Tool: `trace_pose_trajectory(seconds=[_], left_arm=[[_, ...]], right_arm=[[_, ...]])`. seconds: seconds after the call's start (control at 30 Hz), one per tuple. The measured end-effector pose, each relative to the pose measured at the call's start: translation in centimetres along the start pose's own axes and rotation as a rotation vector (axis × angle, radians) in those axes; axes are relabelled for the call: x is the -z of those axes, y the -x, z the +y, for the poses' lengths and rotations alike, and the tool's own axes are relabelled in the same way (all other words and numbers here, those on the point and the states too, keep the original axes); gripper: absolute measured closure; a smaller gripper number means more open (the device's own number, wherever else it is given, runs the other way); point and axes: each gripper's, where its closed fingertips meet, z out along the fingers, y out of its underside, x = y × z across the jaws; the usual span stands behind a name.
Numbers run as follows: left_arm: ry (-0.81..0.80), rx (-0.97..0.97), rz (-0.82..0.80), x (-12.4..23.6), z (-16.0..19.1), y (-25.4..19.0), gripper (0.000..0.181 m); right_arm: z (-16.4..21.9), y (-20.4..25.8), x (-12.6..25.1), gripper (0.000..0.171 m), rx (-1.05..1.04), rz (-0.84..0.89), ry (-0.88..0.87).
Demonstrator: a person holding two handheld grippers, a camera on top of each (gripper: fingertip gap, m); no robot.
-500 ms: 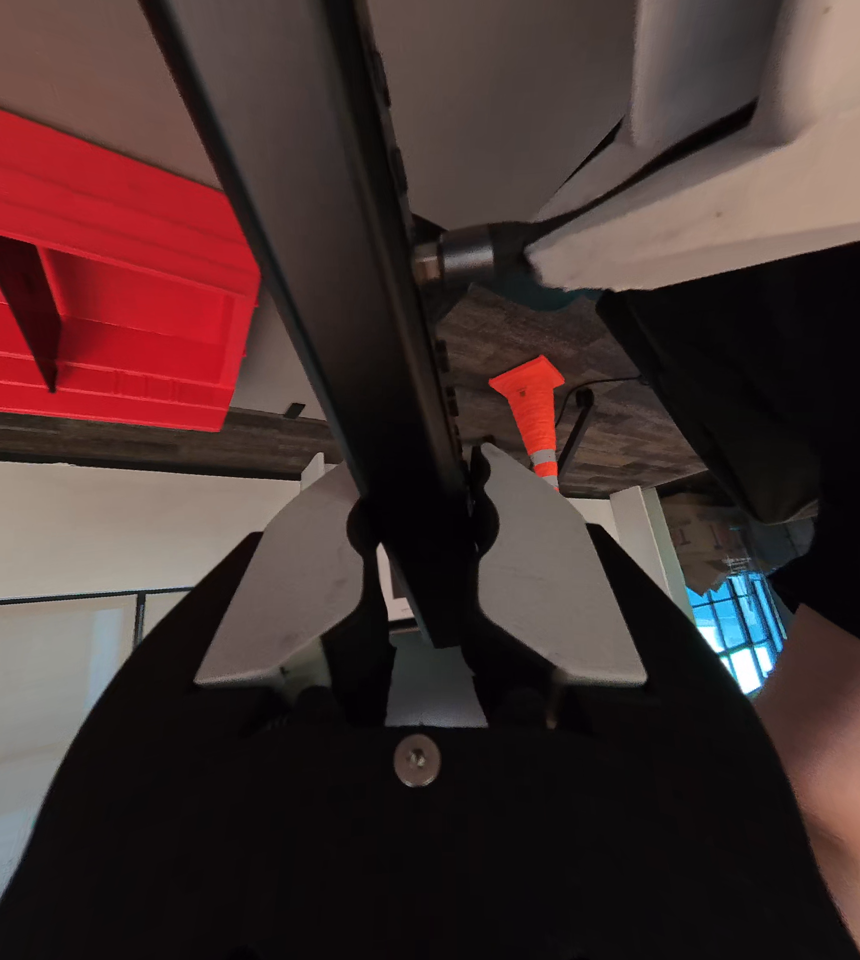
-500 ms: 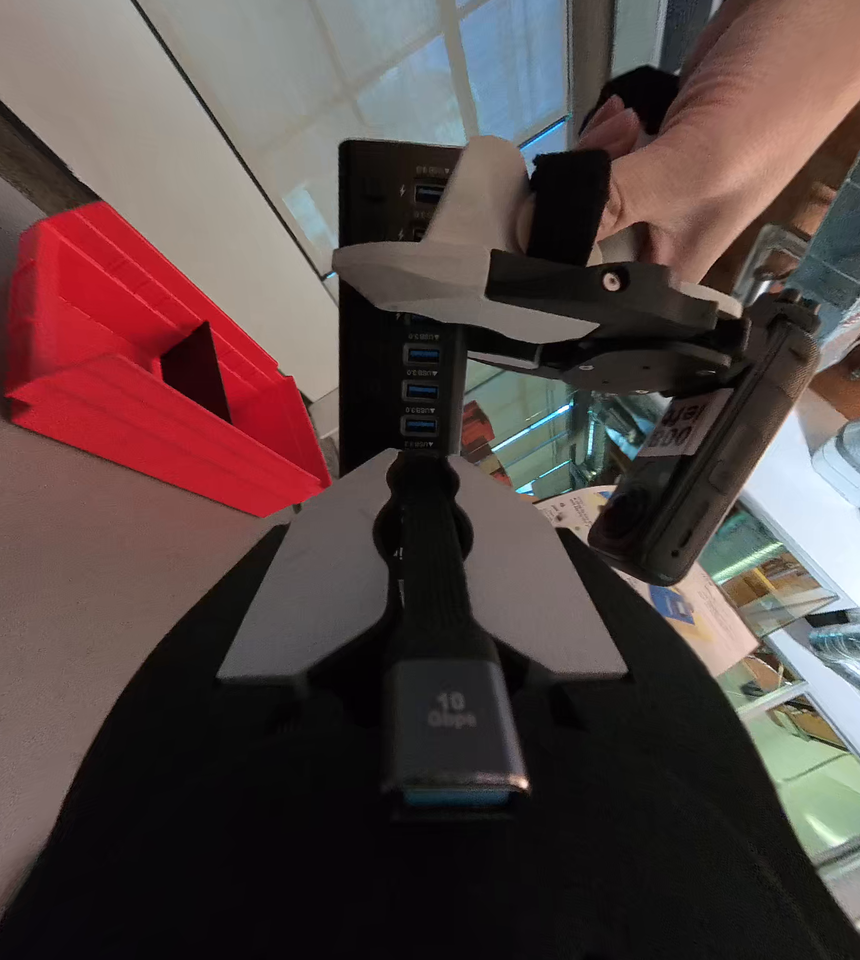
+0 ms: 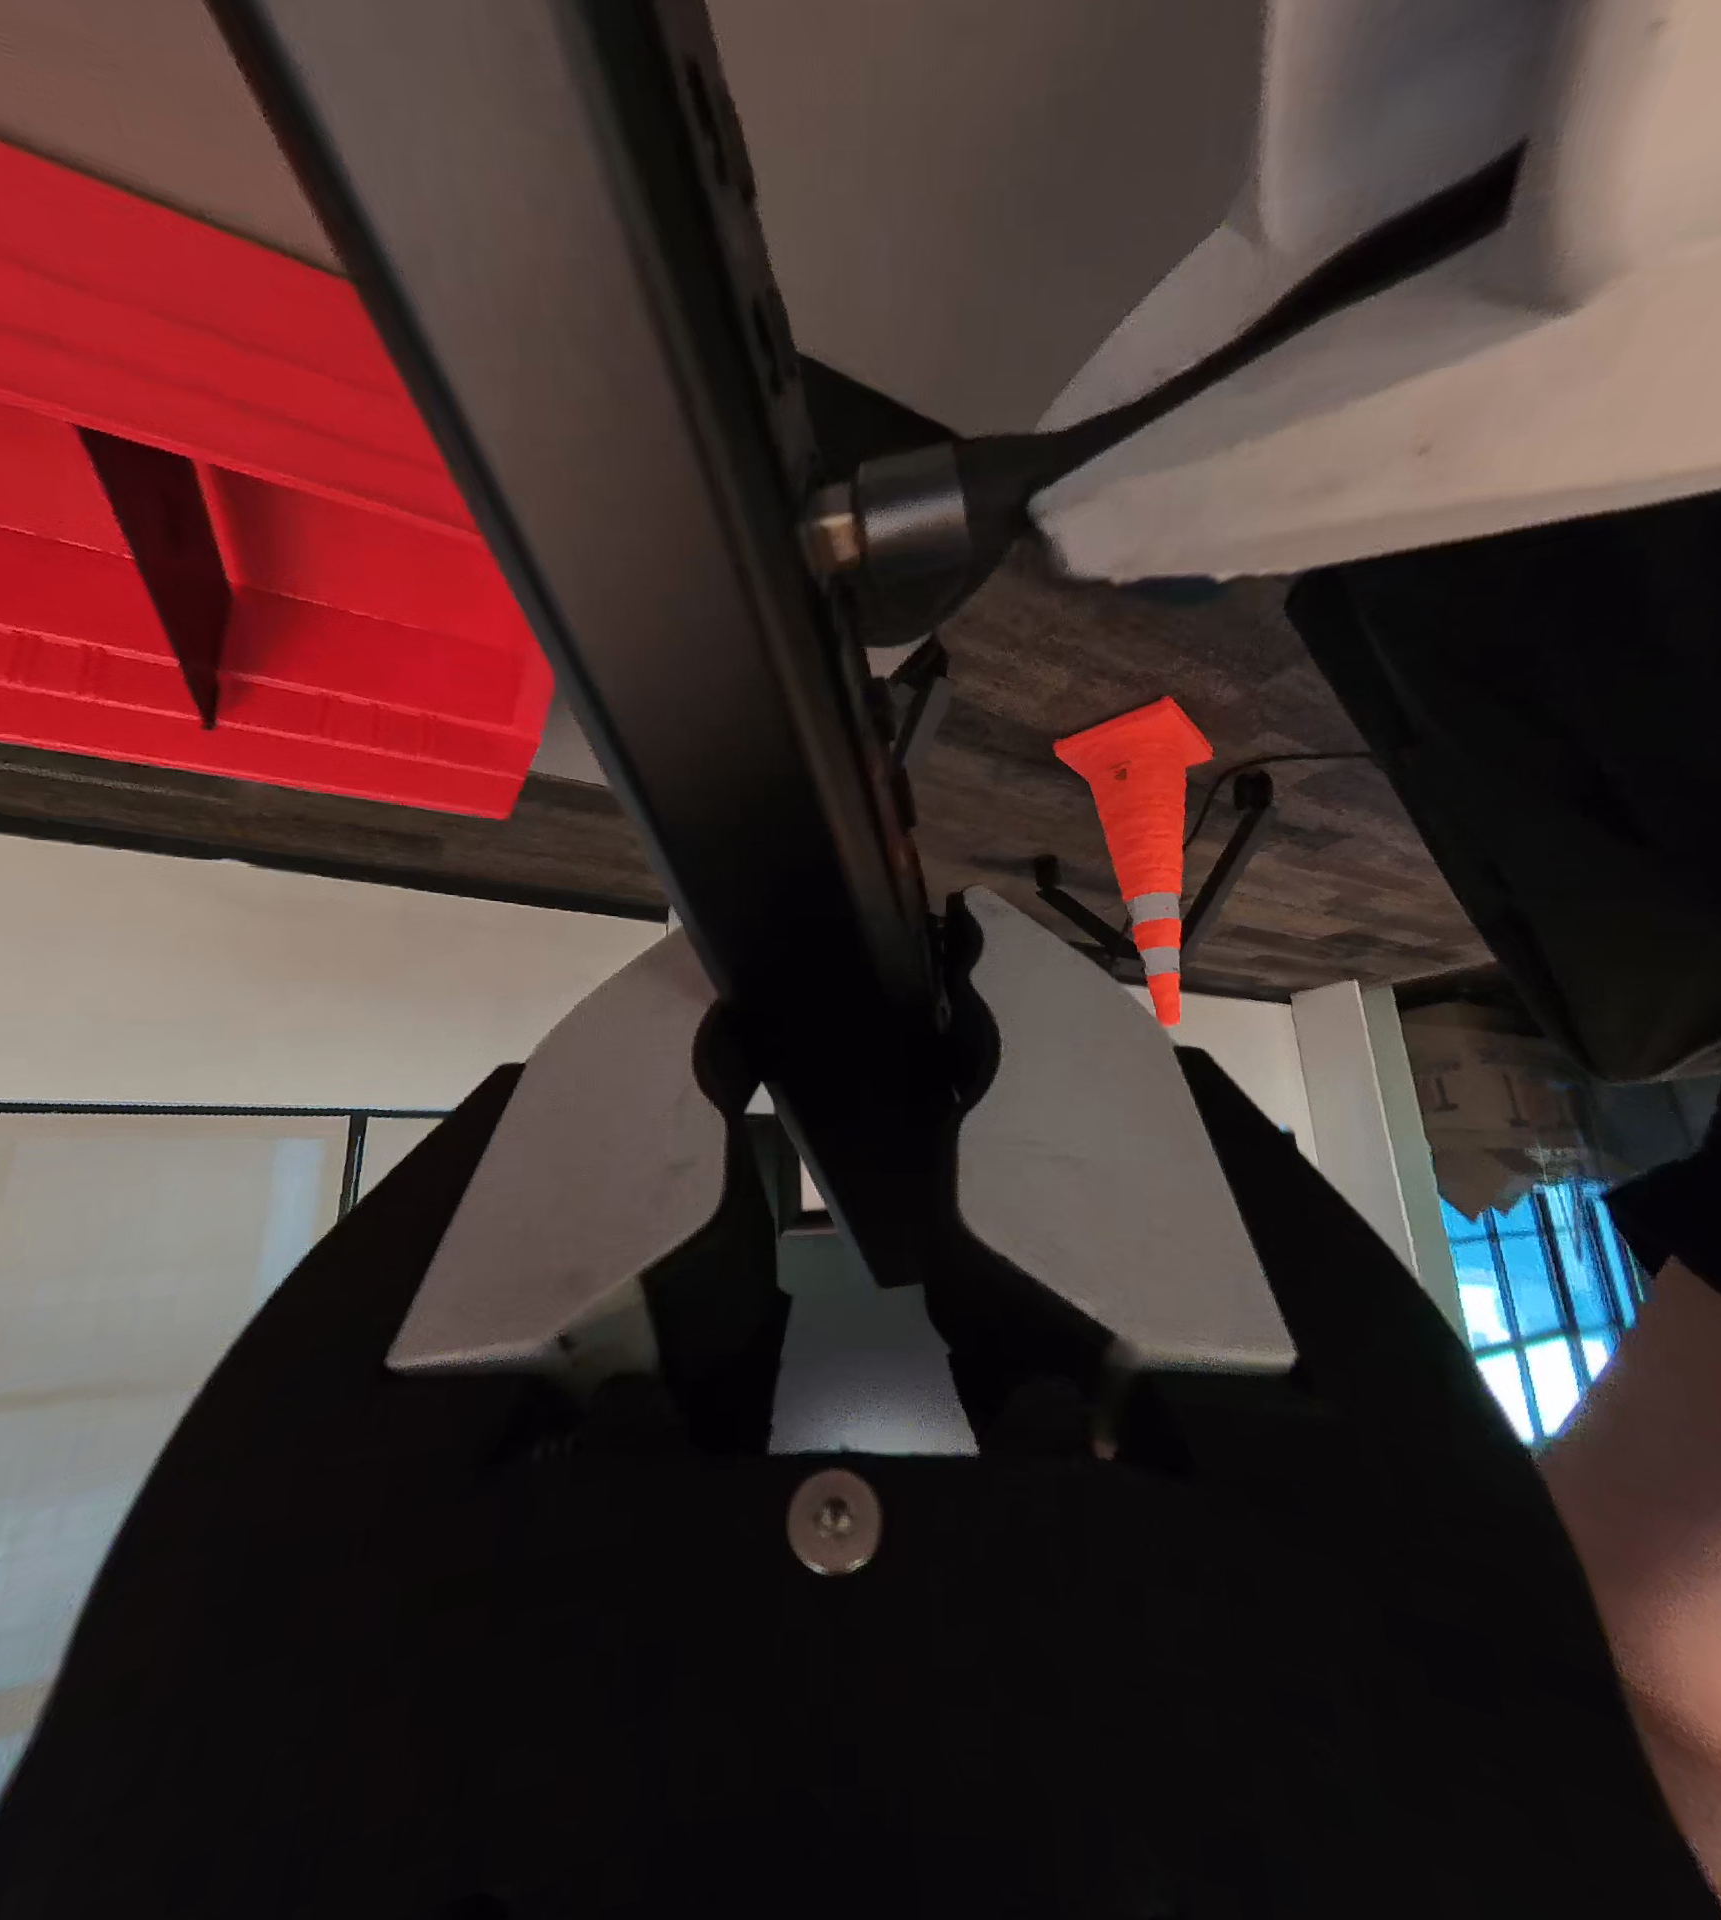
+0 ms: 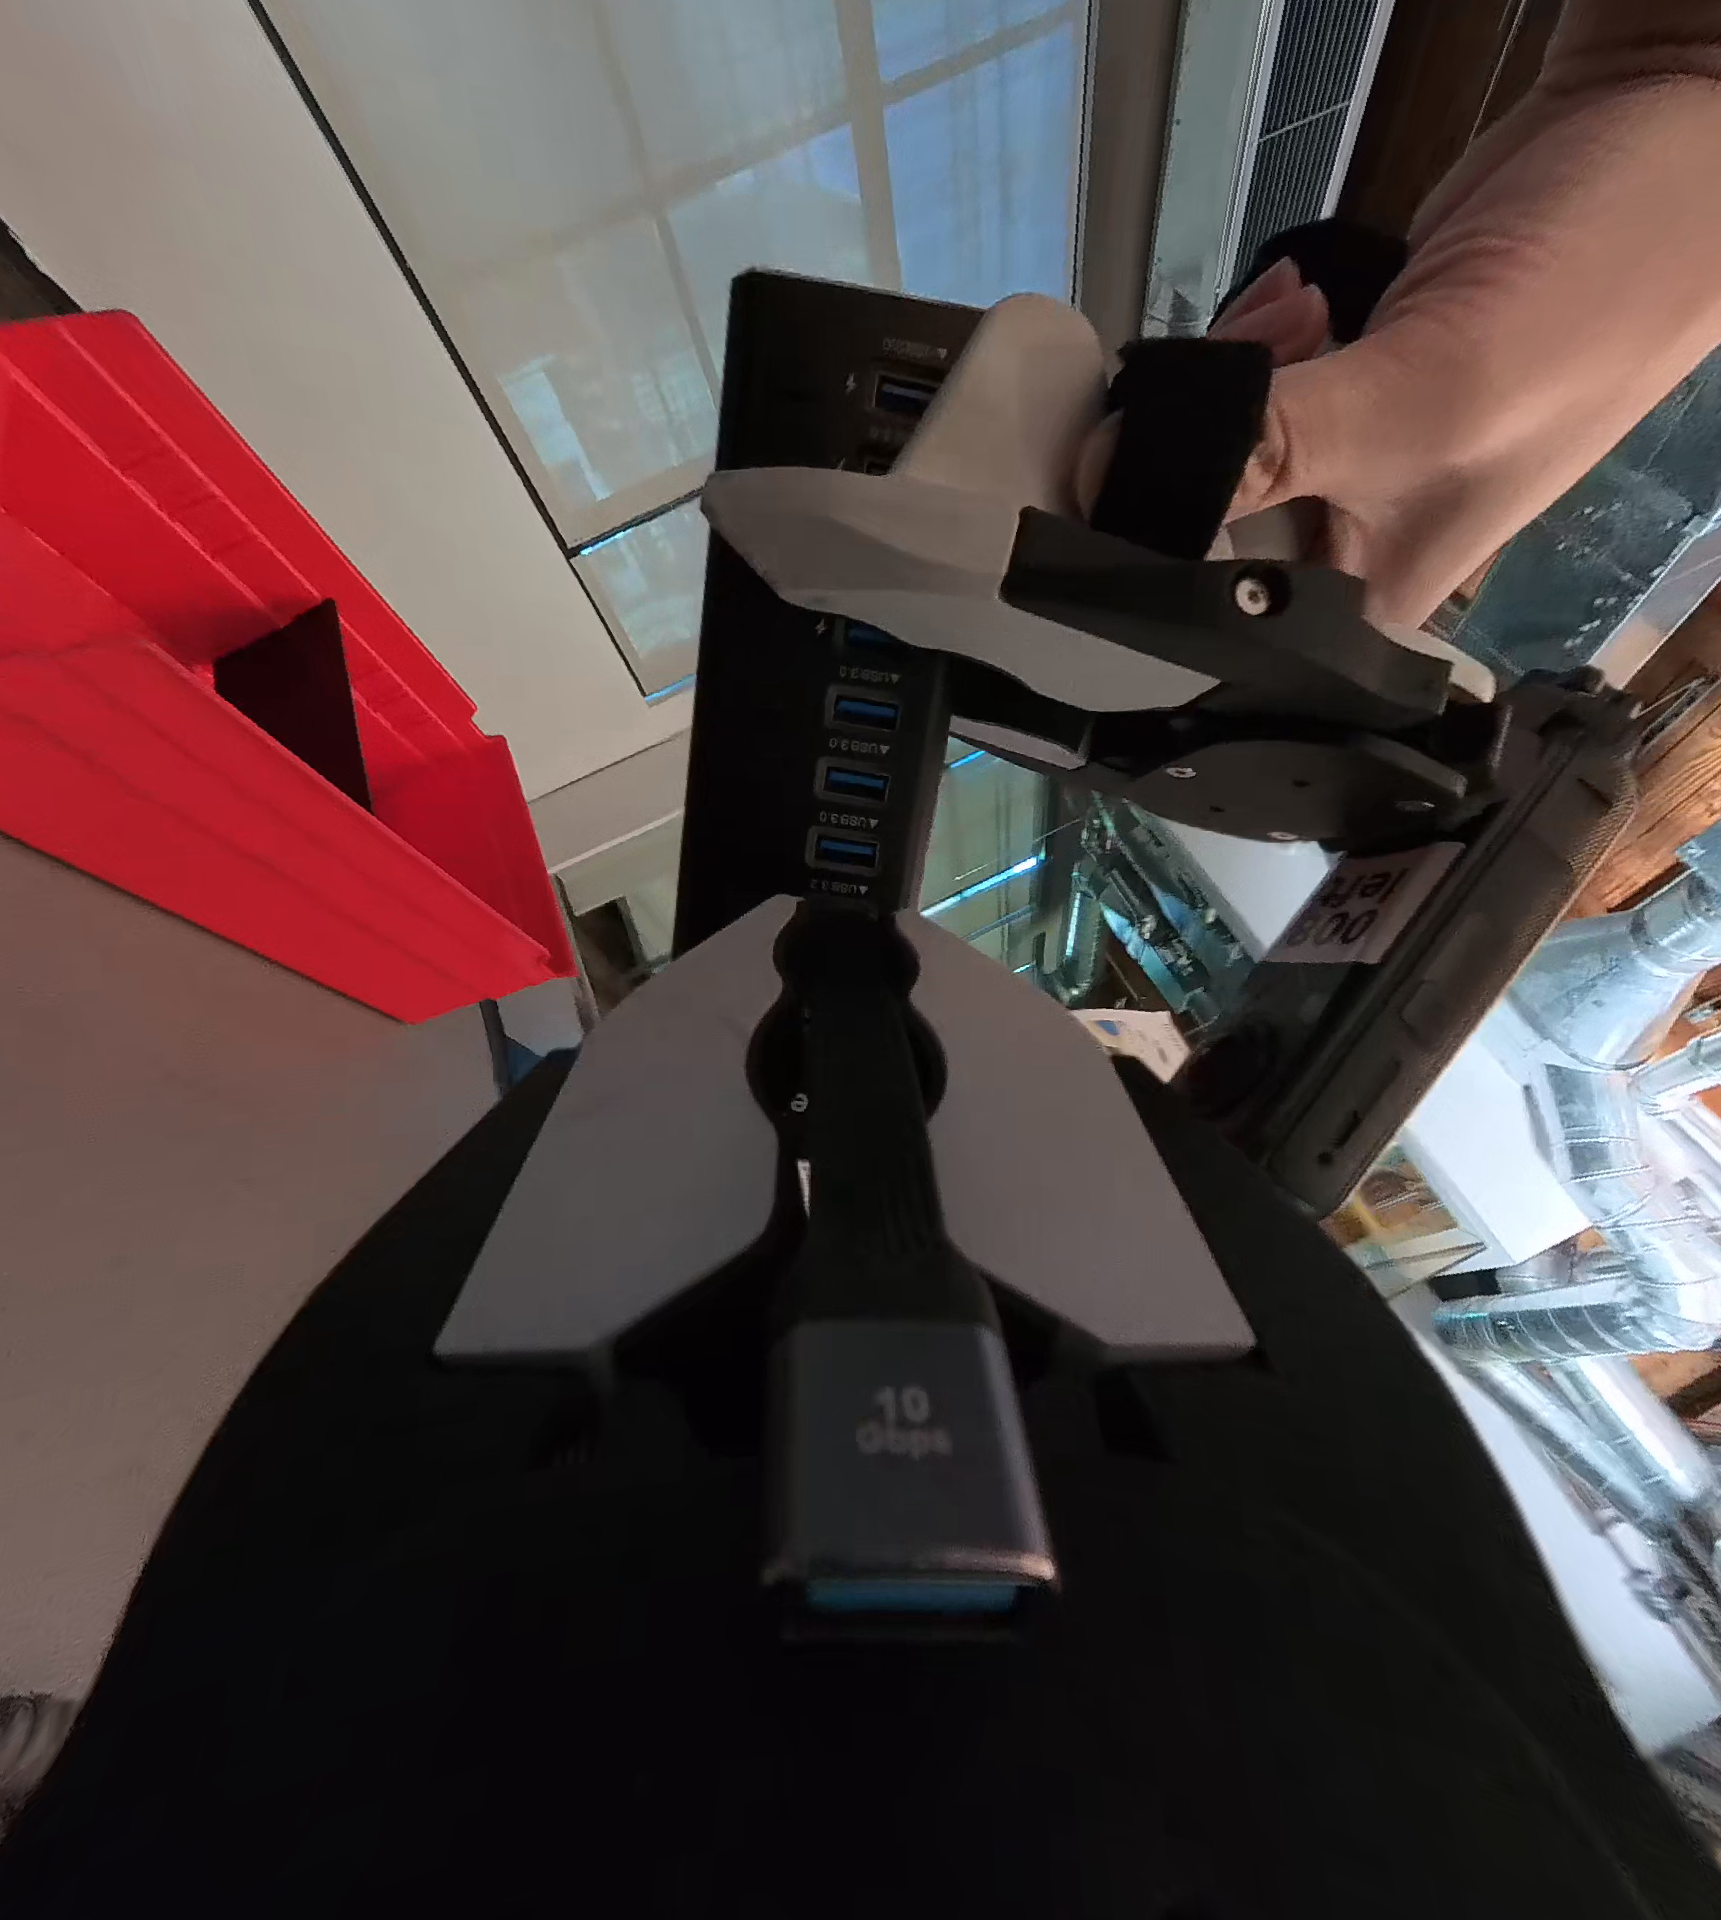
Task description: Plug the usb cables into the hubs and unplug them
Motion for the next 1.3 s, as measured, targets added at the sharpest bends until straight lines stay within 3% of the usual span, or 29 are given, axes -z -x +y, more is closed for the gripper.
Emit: trace_pose_trajectory(seconds=[0.03, 0.23, 0.43, 0.57, 0.83, 0.97, 1.17, 1.3], left_arm=[[-0.014, 0.008, -0.028, 0.2, -0.2, 0.3, 0.149], [-0.174, -0.018, -0.194, 2.2, -1.8, 1.2, 0.15], [-0.287, -0.01, -0.206, 3.1, -1.6, 0.0, 0.151], [-0.273, 0.012, -0.279, 4.4, -1.4, -0.3, 0.15], [-0.455, 0.006, -0.462, 5.7, -2.5, -1.4, 0.15], [-0.516, 0.032, -0.373, 5.1, -2.6, -2.4, 0.149], [-0.472, -0.063, -0.314, 3.9, -2.5, -3.5, 0.149], [-0.62, -0.002, -0.175, 4.5, -3.8, -3.7, 0.15]], right_arm=[[0.1, -0.2, 0.1, 0.159, 0.035, 0.007, 0.004], [0.5, -1.7, 0.9, 0.158, 0.343, 0.07, 0.019], [-0.2, -3.2, 1.7, 0.159, 0.392, 0.125, 0.016], [-0.4, -4.0, 2.0, 0.159, 0.408, 0.167, 0.024], [-0.8, -6.1, 3.8, 0.159, 0.39, 0.226, -0.048], [-1.0, -6.1, 3.8, 0.159, 0.419, 0.229, -0.047], [-2.6, -4.6, 4.3, 0.158, 0.479, 0.192, -0.157], [-1.8, -6.2, 4.4, 0.154, 0.428, 0.216, -0.102]])
